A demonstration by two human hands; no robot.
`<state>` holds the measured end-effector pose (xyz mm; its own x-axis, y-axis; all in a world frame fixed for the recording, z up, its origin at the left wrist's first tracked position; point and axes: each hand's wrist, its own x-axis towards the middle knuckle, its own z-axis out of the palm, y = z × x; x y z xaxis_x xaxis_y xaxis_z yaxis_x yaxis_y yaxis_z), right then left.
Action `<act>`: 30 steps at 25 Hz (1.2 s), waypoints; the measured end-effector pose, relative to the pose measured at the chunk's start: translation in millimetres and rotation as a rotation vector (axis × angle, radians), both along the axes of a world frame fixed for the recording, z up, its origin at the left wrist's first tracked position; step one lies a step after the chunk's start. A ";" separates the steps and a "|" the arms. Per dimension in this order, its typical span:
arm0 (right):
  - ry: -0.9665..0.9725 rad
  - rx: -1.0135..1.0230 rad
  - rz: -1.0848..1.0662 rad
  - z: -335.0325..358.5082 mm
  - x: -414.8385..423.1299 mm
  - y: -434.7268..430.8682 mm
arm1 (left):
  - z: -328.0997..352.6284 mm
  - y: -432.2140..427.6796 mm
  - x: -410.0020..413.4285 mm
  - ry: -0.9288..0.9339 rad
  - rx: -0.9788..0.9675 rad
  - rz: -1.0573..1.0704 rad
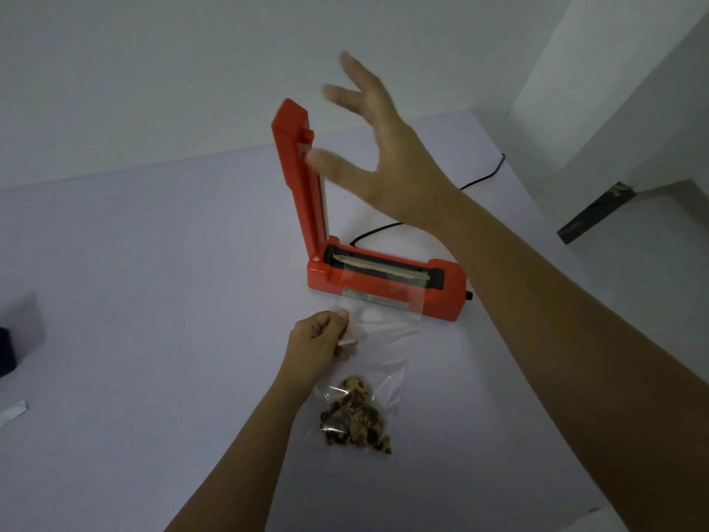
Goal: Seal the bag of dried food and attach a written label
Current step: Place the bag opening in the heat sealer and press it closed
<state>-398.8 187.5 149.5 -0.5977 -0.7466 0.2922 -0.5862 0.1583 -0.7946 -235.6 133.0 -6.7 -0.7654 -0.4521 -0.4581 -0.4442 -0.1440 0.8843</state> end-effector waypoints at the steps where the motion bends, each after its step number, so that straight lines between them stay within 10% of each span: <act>1: -0.078 -0.024 -0.052 -7.1 -4.8 11.2 | 0.5 0.3 -0.1 -0.003 0.000 -0.004; 5: -0.206 0.127 -0.345 -65.1 -17.2 86.2 | 7.5 3.2 -2.3 -0.012 0.053 -0.003; 11: -0.179 0.655 -0.232 -129.0 -0.6 160.3 | 25.0 10.2 -20.1 -0.130 -0.179 0.007; 20: 0.032 0.661 -0.293 -150.6 -1.0 158.0 | 37.4 30.3 -33.6 -0.125 -0.604 0.131; 30: 0.123 0.683 -0.317 -154.0 0.3 158.6 | 51.5 35.3 -29.6 -0.009 -0.574 0.152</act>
